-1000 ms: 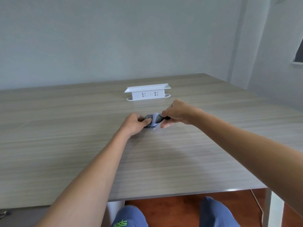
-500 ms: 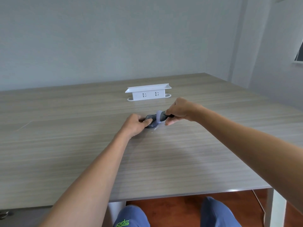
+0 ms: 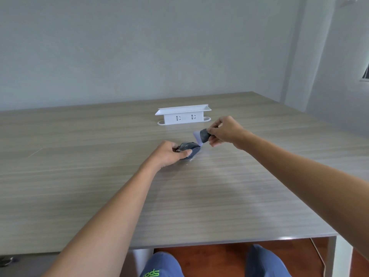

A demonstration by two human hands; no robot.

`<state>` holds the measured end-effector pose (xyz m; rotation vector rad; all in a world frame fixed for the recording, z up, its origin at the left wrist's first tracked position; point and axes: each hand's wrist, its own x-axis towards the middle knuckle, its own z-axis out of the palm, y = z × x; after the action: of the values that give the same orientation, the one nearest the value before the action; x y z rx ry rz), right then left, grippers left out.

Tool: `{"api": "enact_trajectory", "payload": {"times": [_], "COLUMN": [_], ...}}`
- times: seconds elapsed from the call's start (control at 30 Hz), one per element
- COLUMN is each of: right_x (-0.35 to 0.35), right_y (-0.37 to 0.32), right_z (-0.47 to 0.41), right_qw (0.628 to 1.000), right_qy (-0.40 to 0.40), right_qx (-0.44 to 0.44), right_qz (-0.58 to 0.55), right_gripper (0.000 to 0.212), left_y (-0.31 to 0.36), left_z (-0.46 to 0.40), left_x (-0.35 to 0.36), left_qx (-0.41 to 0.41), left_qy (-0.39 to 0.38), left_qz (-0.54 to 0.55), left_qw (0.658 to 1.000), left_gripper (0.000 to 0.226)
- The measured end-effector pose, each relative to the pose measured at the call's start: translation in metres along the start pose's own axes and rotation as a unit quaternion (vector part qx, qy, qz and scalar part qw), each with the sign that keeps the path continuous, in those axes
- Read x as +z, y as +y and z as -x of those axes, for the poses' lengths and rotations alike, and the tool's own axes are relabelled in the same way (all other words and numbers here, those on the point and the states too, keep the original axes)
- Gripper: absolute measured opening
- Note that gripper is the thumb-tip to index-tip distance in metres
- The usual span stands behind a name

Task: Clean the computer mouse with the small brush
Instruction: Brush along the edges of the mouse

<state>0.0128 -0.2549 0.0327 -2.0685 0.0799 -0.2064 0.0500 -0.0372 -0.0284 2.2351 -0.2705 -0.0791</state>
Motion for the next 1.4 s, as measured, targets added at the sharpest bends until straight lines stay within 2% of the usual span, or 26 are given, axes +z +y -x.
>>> {"api": "enact_trajectory", "payload": {"times": [0.07, 0.27, 0.4, 0.5, 0.7, 0.8, 0.9, 1.0, 1.1, 1.4], "right_x": [0.003, 0.012, 0.015, 0.017, 0.019, 0.018, 0.019, 0.021, 0.025, 0.028], "right_y": [-0.001, -0.004, -0.006, -0.006, -0.006, -0.006, -0.003, 0.002, 0.004, 0.004], "right_z": [-0.001, 0.002, 0.004, 0.004, 0.001, -0.004, -0.012, -0.019, -0.024, -0.038], "right_qw": [1.000, 0.997, 0.996, 0.994, 0.995, 0.995, 0.996, 0.996, 0.997, 0.994], "right_qy": [-0.005, 0.012, 0.026, 0.034, 0.015, 0.015, 0.005, -0.005, -0.015, -0.052], "right_qx": [-0.008, -0.016, -0.019, -0.030, -0.028, -0.018, -0.011, -0.018, -0.026, -0.053], "right_qz": [0.014, 0.072, 0.085, 0.095, 0.098, 0.097, 0.091, 0.083, 0.073, 0.083], "right_gripper": [0.016, 0.017, 0.029, 0.027, 0.026, 0.025, 0.025, 0.017, 0.015, 0.014], "left_y": [0.000, 0.001, 0.000, -0.001, 0.001, 0.000, 0.000, 0.004, 0.004, 0.018], "left_z": [0.002, 0.002, 0.000, -0.002, 0.000, 0.000, 0.001, 0.006, 0.005, 0.011], "left_x": [-0.001, -0.001, -0.002, -0.002, -0.002, -0.005, -0.009, -0.013, -0.017, -0.020], "left_qx": [-0.001, -0.007, -0.010, -0.014, -0.014, -0.017, -0.037, -0.037, -0.035, -0.040], "left_qy": [-0.005, -0.006, -0.008, -0.014, -0.007, -0.017, -0.001, 0.015, 0.022, -0.025], "left_qz": [-0.002, 0.005, 0.006, 0.008, 0.018, 0.020, 0.015, 0.006, 0.046, 0.041], "left_qw": [1.000, 1.000, 1.000, 1.000, 1.000, 0.999, 0.999, 0.999, 0.998, 0.998], "left_gripper": [0.051, 0.039, 0.042, 0.044, 0.043, 0.056, 0.057, 0.055, 0.062, 0.065]}}
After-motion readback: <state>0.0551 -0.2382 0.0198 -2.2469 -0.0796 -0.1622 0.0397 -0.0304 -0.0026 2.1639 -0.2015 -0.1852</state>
